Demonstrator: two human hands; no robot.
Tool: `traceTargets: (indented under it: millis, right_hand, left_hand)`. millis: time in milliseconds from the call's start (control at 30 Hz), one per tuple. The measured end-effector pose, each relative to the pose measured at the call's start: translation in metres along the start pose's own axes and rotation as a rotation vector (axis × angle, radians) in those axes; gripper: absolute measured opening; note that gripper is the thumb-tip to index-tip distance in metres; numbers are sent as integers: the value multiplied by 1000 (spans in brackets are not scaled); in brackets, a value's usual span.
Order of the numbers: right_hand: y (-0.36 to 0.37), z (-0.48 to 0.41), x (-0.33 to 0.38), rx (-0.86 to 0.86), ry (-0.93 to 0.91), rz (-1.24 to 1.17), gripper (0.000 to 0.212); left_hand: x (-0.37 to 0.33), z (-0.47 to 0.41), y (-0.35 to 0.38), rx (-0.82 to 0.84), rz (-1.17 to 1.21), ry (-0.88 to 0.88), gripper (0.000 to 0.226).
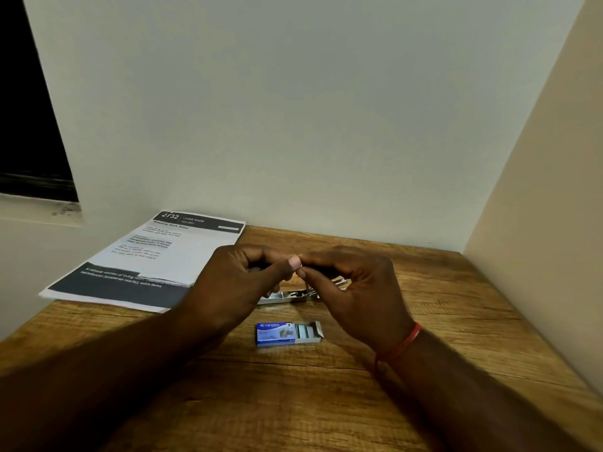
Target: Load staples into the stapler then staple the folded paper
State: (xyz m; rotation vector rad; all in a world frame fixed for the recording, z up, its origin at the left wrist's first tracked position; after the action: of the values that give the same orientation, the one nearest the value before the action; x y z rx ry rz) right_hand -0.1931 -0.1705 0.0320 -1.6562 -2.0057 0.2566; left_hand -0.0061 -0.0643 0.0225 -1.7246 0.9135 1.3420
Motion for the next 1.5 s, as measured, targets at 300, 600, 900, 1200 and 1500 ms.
traceTargets:
  millis: [300,600,900,1200,1500]
  right_hand:
    - [-18,5,-40,99,233,111,12]
    - [-20,10,-59,389,338,151,8]
    - [-19,12,-57,409,411,43,7]
    - [-18,12,-50,393,404,38,8]
    - [-22,11,-53,409,422,19,9]
  left_hand:
    - [10,-9,-10,-76,-463,84,39]
    - [27,-19,-19,49,-663,35,47]
    - [27,-20,-18,99,-697,18,29]
    - [29,-21,-17,128,-725,70,24]
    - [17,-17,-14,93,-772,173,24]
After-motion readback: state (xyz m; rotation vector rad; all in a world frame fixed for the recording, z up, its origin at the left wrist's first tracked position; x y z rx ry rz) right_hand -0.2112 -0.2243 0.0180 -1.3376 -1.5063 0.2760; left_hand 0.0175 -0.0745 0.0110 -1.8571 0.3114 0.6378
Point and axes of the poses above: each hand's wrist, its own z-axis away from the middle knuckle, its own y-axis out of the palm, x = y × z, the point moved 2 cm from there along -z, towards the middle knuckle, and after that the axes turned 13 degrees about -y, right-handed, at the moved point
